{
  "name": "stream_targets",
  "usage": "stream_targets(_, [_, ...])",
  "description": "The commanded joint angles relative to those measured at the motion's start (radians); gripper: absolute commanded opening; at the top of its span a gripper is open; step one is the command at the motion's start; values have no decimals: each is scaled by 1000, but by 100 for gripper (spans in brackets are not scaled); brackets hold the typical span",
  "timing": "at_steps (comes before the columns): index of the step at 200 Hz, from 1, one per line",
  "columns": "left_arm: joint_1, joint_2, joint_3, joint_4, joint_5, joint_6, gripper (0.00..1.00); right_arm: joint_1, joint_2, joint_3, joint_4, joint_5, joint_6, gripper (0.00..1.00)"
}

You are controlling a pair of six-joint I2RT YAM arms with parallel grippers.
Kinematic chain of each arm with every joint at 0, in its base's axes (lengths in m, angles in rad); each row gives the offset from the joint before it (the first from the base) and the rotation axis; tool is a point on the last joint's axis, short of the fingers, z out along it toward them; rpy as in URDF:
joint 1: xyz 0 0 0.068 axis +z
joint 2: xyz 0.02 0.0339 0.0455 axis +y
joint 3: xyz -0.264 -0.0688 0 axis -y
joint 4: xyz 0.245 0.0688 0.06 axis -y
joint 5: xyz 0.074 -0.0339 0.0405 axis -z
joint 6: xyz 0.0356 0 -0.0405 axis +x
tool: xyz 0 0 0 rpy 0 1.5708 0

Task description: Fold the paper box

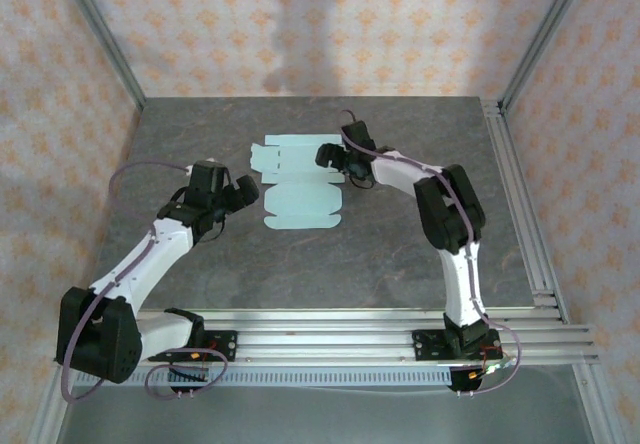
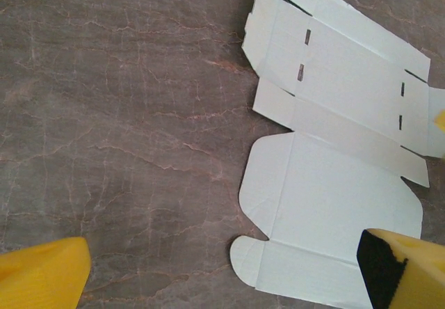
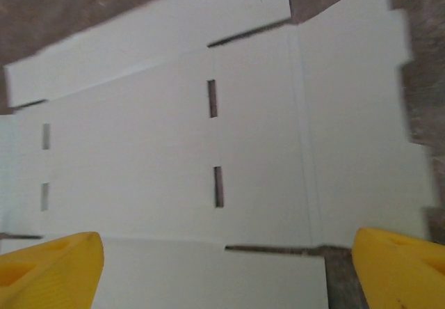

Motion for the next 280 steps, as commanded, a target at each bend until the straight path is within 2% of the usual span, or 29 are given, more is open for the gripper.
stream_targets(1, [-5,-28,-14,-15,-24,18,100,-3,64,103,-163,-25,-23,93])
stream_targets(28, [-5,-26,-13,-17,-25,23,100,-17,77,116,-191,-20,1,93])
stream_targets(88, [-6,-19,-3,-18,-26,33,100,-112,-36,-71,-145,-7,14,93])
stream_targets(150, [-16,12,6,16,1,11,100,-183,-303,-445,-42,86,95,93])
stream_targets(175, [-88,37,19,42,-26,12,99,-183,-436,-637,86,77,207,92])
stream_targets(203, [-176,85,36,78,-19,-59,100,-148,-565,-776,175,55,267,90])
stream_targets(224, [-241,139,63,102,-7,-120,99,-120,-636,-776,102,65,217,88])
stream_targets(249, [-324,243,127,168,35,-159,97,-136,-708,-754,38,128,122,88])
stream_targets(280, [-417,420,232,227,95,-236,86,-208,-653,-648,-17,98,23,89])
